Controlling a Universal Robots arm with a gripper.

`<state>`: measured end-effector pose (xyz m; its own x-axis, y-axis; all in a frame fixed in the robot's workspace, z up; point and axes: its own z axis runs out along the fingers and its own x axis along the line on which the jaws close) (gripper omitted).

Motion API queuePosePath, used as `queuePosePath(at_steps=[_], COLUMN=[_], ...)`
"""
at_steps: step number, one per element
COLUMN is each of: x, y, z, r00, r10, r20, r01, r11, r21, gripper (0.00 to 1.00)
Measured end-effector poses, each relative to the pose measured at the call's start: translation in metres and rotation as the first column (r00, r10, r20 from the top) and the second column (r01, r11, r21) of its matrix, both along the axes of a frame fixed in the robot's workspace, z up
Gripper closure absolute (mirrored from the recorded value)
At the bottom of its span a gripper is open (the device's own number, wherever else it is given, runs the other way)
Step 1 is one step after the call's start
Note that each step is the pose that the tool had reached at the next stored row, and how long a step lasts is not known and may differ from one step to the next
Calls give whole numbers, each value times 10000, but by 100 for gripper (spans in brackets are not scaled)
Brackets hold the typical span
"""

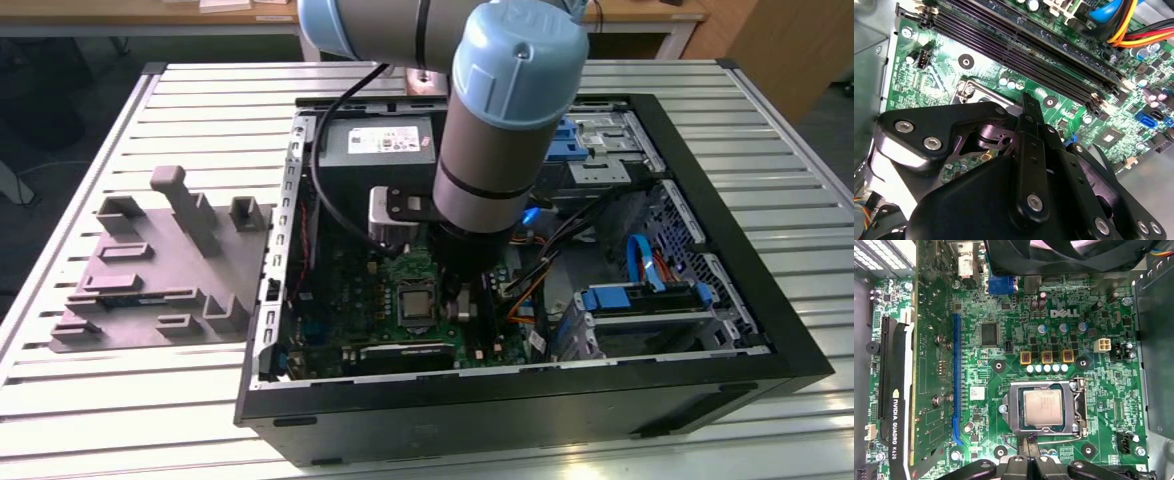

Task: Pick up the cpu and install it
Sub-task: 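Install the first cpu locking lever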

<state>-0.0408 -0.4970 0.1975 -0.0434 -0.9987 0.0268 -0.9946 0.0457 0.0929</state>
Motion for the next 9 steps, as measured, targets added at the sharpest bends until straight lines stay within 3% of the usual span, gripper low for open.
queuePosePath(at_steps=[9], x=[0], y=[-2], z=[-51], r00=[10000], r10=[18], r20=[2], r01=[-18], r11=[10000], r21=[-3], gripper=[89])
